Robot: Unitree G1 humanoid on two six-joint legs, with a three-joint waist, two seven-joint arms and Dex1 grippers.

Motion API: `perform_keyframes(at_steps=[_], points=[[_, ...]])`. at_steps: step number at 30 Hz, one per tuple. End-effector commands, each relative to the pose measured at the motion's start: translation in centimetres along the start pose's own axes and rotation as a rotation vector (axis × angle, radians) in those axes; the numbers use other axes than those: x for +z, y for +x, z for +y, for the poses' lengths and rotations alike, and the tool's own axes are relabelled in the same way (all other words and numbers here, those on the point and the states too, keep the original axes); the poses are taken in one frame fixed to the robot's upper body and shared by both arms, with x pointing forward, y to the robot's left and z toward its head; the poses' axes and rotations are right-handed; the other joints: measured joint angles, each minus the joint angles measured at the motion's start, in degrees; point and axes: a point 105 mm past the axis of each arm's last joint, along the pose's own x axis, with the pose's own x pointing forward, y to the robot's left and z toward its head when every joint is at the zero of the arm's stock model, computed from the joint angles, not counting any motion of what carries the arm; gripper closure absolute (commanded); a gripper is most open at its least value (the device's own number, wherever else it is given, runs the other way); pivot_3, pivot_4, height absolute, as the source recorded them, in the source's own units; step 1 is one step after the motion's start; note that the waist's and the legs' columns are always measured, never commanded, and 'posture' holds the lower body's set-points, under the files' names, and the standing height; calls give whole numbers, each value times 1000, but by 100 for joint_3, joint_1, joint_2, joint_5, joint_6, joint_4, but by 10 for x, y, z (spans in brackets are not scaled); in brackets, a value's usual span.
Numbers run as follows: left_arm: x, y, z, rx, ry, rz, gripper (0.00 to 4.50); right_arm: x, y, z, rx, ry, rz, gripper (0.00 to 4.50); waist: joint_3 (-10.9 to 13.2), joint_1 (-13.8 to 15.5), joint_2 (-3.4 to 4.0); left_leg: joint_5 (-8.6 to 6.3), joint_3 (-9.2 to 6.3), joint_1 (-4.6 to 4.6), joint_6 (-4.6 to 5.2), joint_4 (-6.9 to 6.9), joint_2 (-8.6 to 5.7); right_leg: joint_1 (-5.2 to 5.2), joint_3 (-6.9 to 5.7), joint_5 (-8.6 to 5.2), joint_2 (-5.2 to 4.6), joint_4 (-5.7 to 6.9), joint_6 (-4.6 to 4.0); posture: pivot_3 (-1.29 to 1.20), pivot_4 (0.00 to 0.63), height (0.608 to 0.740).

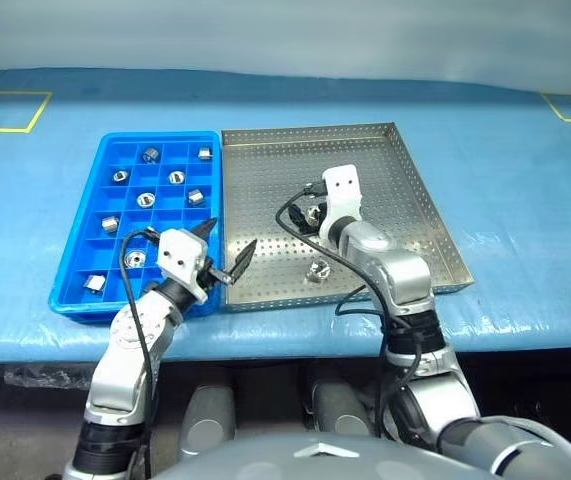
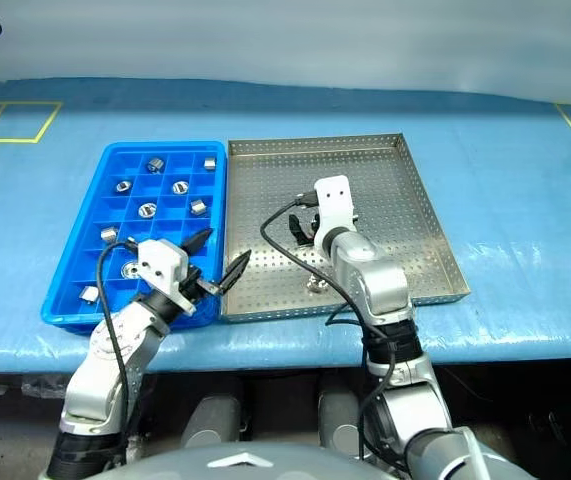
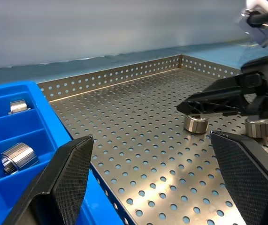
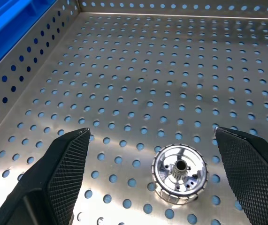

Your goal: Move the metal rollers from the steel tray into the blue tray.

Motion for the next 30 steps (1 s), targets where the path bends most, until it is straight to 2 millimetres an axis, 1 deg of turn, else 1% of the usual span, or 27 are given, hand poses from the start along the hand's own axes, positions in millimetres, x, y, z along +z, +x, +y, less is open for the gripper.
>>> perform_keyframes(at_steps=[1, 3, 8, 10, 14, 17, 19, 20, 22, 23, 24, 26, 30], points=[[6, -1, -13, -96, 51, -34, 144, 12, 5, 0, 6, -9, -48, 0, 0, -6, 0, 0, 0, 0, 0, 0, 0, 0, 0, 0, 0, -1, 0, 49, 150, 740], [4, -3, -18, -127, 91, -27, 144, 11, 8, -3, -3, -4, -45, 0, 1, -8, 3, 0, 1, 0, 0, 0, 0, -1, 1, 0, 0, -1, 0, 48, 150, 740], [-4, -8, -26, -160, 33, -10, 144, 2, 14, -19, -69, 25, -19, 0, 3, -9, 7, 0, 2, 0, 0, -7, 1, -4, 1, -1, 0, -1, -2, 49, 150, 740], [-5, -9, -27, -166, 16, -4, 144, 0, 14, -21, -75, 17, -13, 0, 6, -9, 10, 0, 1, -1, 0, -9, 2, -6, 1, -2, 1, -1, -3, 50, 150, 740], [-9, -11, -26, -165, -13, 9, 144, -11, 13, -21, -69, 12, 18, 0, 6, -14, 12, 0, 1, 0, 0, -9, 2, -6, 1, -3, 1, -1, -3, 49, 150, 740], [-11, -12, -26, -171, -26, 12, 124, -15, 11, -17, -63, 8, 25, 571, 7, -12, 14, 0, 1, 0, 0, -10, 2, -6, 0, -3, 1, -1, -3, 49, 150, 740], [-11, -13, -27, -177, -43, 11, 124, -16, 11, -14, -54, 6, 25, 1168, 8, -15, 14, 0, 1, 0, 0, -10, 3, -6, 0, -3, 2, -1, -4, 49, 150, 740], [-12, -13, -27, -179, -48, 12, 124, -16, 10, -12, -48, 6, 22, 1574, 8, -18, 15, 0, 1, 1, 0, -10, 3, -6, 1, -4, 2, -1, -4, 48, 150, 740], [-13, -13, -25, -166, -50, 11, 124, -13, 10, -8, -37, 3, 12, 2144, 8, -17, 15, 0, 1, 1, 0, -10, 3, -6, 0, -4, 2, -1, -4, 48, 150, 740], [-13, -14, -24, -159, -55, 9, 124, -12, 9, -7, -34, 2, 8, 2547, 8, -18, 16, 0, 1, 1, 0, -10, 3, -6, 0, -4, 2, -1, -4, 48, 150, 740], [-13, -14, -23, -148, -64, 2, 124, -10, 9, -4, -28, 1, 0, 2764, 8, -17, 16, 0, 1, 1, 0, -10, 3, -6, 1, -4, 2, -1, -4, 52, 150, 740], [-11, -16, -19, -125, -72, -13, 124, 0, 8, 8, 10, -11, -36, 2790, 8, -17, 16, 0, 1, 1, 0, -10, 4, -6, 0, -4, 2, -1, -4, 59, 150, 740], [-6, -23, -4, -47, -37, -42, 124, 28, 4, 45, 112, -61, -141, 2790, 10, -24, 18, 0, 1, 1, 0, -15, 8, -11, 0, -6, 6, 0, -8, 75, 150, 740]])
